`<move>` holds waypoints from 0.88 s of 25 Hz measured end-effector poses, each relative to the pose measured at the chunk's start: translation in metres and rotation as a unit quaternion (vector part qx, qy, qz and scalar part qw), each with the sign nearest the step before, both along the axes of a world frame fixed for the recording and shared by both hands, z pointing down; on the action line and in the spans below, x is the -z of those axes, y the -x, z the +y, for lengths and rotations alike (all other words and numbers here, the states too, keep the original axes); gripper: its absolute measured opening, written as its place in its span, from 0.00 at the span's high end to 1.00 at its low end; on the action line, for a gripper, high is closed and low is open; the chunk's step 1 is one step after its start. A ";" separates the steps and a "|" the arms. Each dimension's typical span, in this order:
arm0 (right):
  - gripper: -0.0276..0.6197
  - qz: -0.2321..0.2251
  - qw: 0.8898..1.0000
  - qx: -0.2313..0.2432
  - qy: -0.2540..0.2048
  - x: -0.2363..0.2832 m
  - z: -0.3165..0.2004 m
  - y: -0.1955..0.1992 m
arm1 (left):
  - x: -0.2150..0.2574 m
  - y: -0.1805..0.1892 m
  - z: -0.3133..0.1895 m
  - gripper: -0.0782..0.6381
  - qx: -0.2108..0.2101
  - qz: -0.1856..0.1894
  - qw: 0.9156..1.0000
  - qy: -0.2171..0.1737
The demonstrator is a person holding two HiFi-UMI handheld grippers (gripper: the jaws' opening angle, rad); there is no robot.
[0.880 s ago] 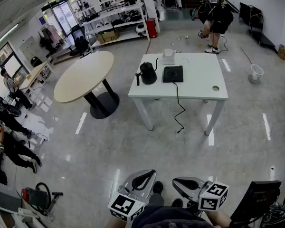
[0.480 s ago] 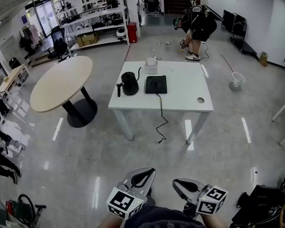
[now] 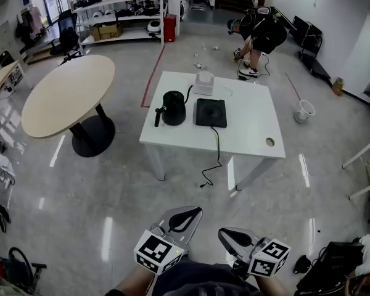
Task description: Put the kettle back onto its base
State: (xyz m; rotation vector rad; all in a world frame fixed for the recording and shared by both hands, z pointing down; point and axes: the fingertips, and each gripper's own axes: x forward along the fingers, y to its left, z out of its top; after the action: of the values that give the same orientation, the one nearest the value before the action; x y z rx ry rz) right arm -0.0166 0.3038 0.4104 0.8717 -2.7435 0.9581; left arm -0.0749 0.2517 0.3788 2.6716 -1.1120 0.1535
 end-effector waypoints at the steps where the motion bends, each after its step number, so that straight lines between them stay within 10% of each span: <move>1: 0.96 0.003 1.000 0.010 -0.005 0.002 -0.005 0.009 | 0.000 0.008 -0.005 0.89 0.005 0.000 1.000 0.000; 22: 0.96 -0.035 0.996 0.084 0.012 -0.002 -0.115 0.044 | -0.013 0.045 -0.089 0.89 0.075 -0.043 0.995 0.040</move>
State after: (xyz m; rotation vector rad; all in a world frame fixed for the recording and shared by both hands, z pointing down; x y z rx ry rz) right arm -0.0611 0.1887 0.4122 0.6032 -2.8035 1.0047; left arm -0.1197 0.1631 0.3922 2.5210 -1.2984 0.2819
